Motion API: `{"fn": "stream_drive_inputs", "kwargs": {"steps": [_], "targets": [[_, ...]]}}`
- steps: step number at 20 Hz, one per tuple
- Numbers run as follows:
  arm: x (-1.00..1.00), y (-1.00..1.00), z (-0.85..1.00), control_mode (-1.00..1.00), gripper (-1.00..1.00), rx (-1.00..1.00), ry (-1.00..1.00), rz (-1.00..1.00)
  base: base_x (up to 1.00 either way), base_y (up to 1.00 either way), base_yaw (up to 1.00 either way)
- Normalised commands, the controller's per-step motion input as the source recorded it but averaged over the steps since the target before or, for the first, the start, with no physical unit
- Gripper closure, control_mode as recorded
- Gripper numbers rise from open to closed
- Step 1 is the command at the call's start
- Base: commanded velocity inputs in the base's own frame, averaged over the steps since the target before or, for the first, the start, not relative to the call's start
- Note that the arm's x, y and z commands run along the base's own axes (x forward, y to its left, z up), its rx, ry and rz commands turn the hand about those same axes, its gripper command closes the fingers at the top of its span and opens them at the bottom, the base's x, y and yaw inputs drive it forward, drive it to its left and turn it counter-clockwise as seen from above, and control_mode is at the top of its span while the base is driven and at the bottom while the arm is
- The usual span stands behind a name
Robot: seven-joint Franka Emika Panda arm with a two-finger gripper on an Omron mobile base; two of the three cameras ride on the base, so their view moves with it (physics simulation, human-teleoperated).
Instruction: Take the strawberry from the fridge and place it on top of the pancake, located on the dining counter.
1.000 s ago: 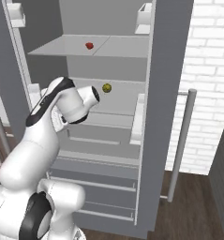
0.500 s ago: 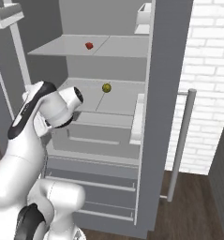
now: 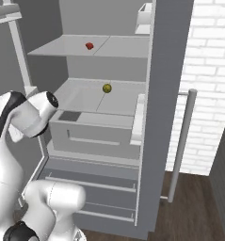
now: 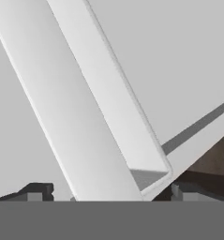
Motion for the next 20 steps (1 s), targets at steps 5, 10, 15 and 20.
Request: {"fn": "stream_drive_inputs", "kwargs": {"steps": [5, 10, 15, 20], "targets": [[0.00, 0.43, 0.00, -1.00, -1.00, 0.00, -0.08, 0.00, 0.00, 0.00, 0.00], [0.00, 0.23, 0.00, -1.00, -1.00, 0.00, -0.06, 0.00, 0.00, 0.00, 0.00], [0.00, -0.03, 0.02, -1.00, -1.00, 0.07, -0.02, 0.00, 0.00, 0.00, 0.00], [-0.06, -0.06, 0.22, -1.00, -1.00, 0.08, 0.00, 0.00, 0.00, 0.00, 0.00]]}}
